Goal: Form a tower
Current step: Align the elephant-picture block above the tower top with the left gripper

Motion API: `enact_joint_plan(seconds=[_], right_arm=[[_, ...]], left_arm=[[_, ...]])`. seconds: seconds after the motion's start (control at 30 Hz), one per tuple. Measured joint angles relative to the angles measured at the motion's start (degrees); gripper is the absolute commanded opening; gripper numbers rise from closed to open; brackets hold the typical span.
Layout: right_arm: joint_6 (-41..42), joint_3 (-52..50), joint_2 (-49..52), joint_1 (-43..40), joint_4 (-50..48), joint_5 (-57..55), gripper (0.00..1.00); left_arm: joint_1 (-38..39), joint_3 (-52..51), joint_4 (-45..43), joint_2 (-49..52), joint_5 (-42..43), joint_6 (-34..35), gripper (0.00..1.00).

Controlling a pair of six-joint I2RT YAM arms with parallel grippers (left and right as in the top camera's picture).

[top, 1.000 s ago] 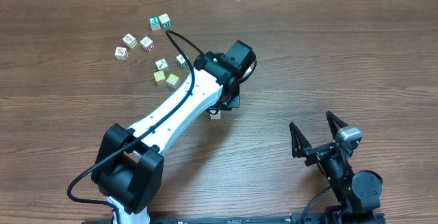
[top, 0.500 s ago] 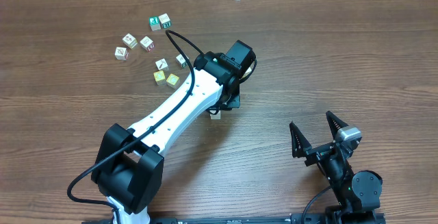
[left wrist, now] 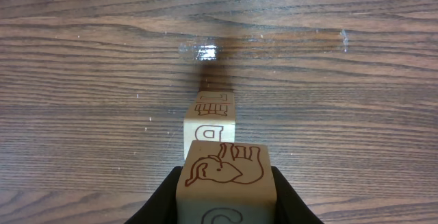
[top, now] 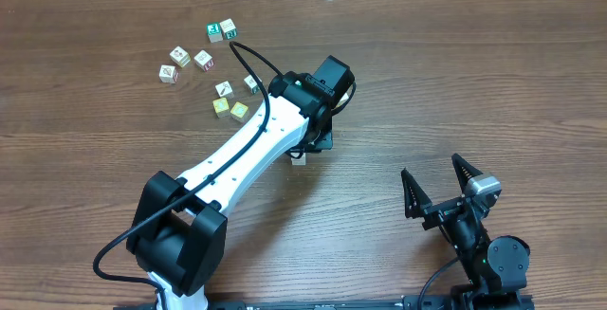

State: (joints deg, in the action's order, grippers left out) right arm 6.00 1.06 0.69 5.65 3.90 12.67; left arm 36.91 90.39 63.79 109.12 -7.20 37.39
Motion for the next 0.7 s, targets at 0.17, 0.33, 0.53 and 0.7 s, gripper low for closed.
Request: enact_joint_plan(seconds=[0.17, 0.33, 0.53, 0.7], right_arm=[[-0.02, 0.0, 0.0, 0.0, 0.02, 0.02, 1.0], [0.0, 0.0, 0.0, 0.0, 0.0, 0.02, 1.0], [0.0, 0.0, 0.0, 0.0, 0.0, 0.04, 1.0], [0.0, 0.0, 0.0, 0.0, 0.0, 0.0, 1.0]], left_arm=[[0.0, 0.0, 0.0, 0.0, -0.39, 0.0, 0.1], [0.0, 0.0, 0.0, 0.0, -0.59, 0.0, 0.09], [0.0, 0.0, 0.0, 0.0, -0.61, 0.0, 0.09], [0.0, 0.0, 0.0, 0.0, -0.61, 0.0, 0.09]])
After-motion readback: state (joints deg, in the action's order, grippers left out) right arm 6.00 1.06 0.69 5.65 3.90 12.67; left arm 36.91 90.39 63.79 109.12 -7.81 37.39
